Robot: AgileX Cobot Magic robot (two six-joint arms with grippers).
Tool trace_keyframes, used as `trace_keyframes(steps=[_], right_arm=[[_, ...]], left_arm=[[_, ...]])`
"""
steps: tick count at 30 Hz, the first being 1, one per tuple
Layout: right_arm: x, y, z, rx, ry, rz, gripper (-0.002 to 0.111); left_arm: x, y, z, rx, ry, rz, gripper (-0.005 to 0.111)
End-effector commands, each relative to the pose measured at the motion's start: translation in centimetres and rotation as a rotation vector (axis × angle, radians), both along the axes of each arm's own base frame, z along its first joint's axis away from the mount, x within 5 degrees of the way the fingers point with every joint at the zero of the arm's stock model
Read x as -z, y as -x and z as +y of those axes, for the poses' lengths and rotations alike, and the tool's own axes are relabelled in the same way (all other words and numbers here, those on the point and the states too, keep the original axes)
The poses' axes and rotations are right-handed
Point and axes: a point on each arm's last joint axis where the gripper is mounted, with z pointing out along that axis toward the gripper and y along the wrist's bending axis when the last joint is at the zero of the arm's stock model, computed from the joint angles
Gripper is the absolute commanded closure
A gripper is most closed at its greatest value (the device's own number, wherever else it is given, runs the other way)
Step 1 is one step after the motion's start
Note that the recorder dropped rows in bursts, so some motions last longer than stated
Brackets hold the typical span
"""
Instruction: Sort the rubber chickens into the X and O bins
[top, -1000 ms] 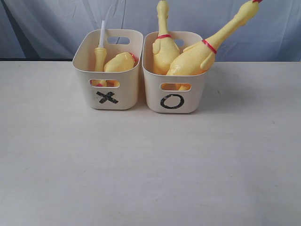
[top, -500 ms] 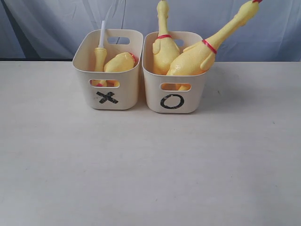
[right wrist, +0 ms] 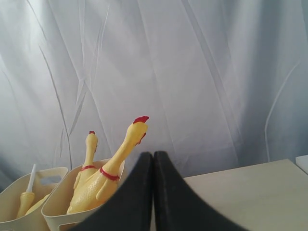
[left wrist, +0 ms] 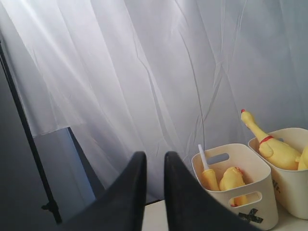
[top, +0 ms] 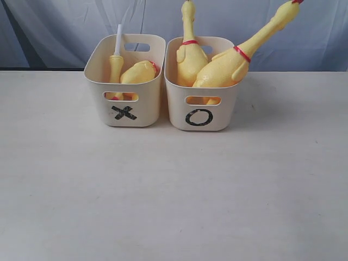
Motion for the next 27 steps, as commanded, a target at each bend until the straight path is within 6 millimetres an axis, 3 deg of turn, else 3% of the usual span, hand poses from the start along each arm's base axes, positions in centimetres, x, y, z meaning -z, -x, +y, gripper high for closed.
trace_keyframes(steps=[1,9,15,21,27], right_arm=[[0.1,0.0,0.0,0.004,0.005,-0.006,0.108],[0.1,0.0,0.0,0.003,0.003,-0.005,0.108],[0.2,0.0,0.7,-0.078,-0.096,0.009,0.108],[0.0,-0.1,1.1,-0.129,-0.152,-0.036,0.108],[1.4,-2.1,1.5,-0.151,-0.149,-0.199,0.108]], left_arm=[[0.0,0.2,-0.1,-0.002,0.002,-0.005,0.092],[0.0,0.2,-0.1,-0.002,0.002,-0.005,0.092],[0.2,0.0,0.2,-0.039,-0.027,0.002,0.092],[1.7,-2.2,0.4,-0.053,-0.012,0.0,0.092],[3.2,-4.6,0.9,-0.092,0.023,-0.123,0.092]])
